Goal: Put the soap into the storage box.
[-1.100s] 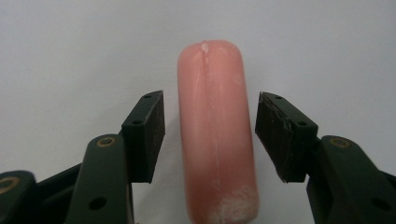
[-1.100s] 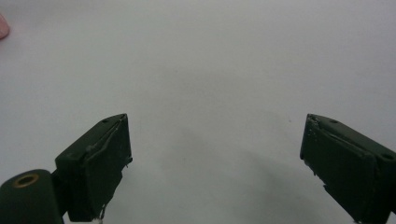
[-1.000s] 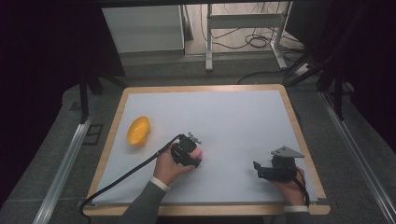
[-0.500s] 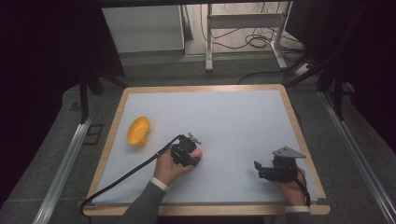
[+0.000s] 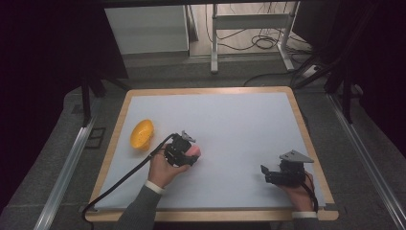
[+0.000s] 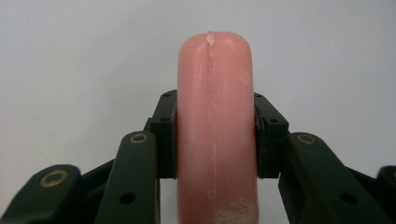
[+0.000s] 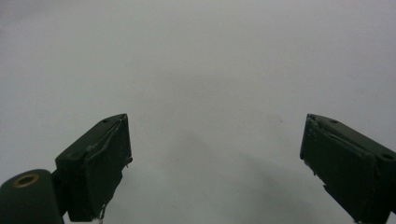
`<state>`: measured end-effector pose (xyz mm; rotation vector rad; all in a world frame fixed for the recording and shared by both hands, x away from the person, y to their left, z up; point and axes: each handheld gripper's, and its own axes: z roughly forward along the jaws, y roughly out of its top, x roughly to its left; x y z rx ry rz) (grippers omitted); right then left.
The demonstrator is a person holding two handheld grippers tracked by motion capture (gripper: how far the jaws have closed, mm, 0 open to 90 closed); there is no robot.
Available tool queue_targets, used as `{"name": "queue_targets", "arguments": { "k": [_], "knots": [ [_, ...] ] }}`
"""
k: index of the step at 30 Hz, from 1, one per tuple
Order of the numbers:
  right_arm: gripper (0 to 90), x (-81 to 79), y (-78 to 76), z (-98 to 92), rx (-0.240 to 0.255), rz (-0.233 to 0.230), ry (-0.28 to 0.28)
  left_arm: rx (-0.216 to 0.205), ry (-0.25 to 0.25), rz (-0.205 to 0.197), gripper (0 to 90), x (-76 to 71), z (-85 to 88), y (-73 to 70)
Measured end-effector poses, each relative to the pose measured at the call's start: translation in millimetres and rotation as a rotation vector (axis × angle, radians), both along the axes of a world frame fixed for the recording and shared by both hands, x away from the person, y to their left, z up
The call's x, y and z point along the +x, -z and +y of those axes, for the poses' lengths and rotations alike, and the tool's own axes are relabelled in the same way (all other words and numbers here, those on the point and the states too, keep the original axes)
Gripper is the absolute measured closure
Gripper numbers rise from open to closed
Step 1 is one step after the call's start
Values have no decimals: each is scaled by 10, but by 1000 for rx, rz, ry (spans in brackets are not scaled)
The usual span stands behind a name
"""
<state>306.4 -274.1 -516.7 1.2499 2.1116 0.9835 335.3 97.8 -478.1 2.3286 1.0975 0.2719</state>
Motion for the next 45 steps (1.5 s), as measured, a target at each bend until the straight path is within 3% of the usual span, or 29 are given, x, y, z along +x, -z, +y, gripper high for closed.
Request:
{"name": "queue_targets", "arguments": {
  "k": [45],
  "knots": [
    [84, 7, 25, 6, -4, 3, -3, -20, -85, -58, 602, -5, 526, -228]
  ]
}}
